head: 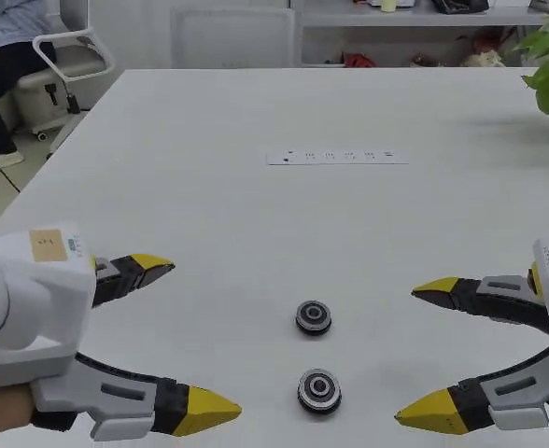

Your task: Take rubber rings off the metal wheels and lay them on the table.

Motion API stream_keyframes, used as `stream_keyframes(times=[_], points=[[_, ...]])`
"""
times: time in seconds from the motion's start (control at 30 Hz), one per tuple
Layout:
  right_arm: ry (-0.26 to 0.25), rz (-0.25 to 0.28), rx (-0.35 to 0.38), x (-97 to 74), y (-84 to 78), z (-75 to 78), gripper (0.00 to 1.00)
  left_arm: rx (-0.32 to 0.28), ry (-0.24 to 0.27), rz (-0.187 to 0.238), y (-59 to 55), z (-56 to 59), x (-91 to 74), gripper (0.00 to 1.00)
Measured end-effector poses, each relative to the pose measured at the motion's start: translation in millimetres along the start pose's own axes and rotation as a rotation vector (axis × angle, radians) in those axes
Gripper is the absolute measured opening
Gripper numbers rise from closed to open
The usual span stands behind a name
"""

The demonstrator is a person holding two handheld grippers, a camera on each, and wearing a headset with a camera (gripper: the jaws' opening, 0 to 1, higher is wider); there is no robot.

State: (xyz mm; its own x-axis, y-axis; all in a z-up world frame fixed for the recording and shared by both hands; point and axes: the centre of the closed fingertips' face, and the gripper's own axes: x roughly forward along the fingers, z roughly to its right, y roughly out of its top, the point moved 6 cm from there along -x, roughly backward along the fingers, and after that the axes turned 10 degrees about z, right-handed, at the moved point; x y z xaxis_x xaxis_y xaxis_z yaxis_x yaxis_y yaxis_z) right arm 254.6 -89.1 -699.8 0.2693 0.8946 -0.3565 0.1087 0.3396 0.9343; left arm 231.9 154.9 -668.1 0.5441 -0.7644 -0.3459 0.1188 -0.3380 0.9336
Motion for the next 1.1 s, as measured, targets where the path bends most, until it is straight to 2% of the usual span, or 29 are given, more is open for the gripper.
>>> stream_keyframes(times=[0.57, 0.7, 1.1], points=[[0.061, -0.005, -0.02, 13.8, 2.9, 1.0, 0.75, 0.035, -0.051, -0.006, 6.0, 4.3, 15.8, 0.94], [0.074, 0.012, -0.035, 17.2, 5.4, 1.1, 0.74, 0.029, -0.063, -0.009, 4.3, 4.2, 20.0, 0.93], [0.112, 0.003, -0.029, 28.6, -0.7, 3.6, 0.67, 0.018, -0.082, -0.018, -3.9, 2.3, 27.2, 0.89]])
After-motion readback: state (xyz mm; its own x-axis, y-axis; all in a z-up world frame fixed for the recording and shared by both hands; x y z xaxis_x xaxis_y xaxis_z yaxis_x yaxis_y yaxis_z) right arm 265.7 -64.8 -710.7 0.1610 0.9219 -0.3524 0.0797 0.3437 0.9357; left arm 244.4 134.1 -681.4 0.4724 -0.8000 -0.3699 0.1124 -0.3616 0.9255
